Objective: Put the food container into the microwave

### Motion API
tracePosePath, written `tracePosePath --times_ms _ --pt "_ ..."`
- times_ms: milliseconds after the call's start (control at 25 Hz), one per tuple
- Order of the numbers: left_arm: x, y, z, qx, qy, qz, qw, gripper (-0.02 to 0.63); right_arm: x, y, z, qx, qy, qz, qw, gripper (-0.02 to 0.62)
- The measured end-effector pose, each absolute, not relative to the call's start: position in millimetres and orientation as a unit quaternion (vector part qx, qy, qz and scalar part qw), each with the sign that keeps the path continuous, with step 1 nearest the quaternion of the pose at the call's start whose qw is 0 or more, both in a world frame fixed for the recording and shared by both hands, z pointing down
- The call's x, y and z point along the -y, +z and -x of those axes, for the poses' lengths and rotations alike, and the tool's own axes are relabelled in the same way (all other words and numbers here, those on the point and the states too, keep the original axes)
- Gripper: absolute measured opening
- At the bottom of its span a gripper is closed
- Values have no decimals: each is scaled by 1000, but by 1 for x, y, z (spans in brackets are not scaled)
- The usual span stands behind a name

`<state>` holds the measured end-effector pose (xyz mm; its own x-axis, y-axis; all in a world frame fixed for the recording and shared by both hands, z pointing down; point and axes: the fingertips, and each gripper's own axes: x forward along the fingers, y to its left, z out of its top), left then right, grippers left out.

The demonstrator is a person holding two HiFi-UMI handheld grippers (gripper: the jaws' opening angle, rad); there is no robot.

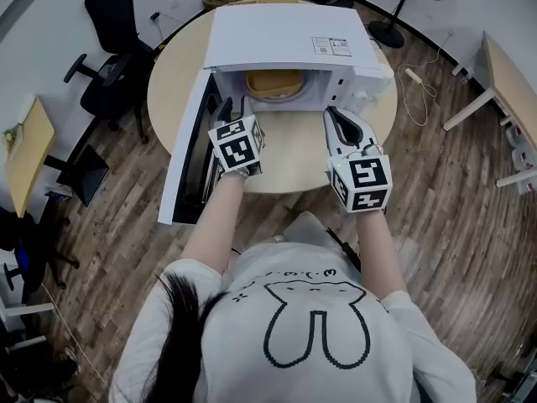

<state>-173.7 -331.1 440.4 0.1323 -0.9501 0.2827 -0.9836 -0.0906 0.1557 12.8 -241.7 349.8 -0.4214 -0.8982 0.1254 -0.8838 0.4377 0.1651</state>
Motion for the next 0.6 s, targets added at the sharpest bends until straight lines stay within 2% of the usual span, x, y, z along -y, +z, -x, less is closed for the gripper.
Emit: tracePosePath --times_ms 600 --pt "281 400 170 659 56 -744 92 129 217 330 -20 853 -30 -516 75 31"
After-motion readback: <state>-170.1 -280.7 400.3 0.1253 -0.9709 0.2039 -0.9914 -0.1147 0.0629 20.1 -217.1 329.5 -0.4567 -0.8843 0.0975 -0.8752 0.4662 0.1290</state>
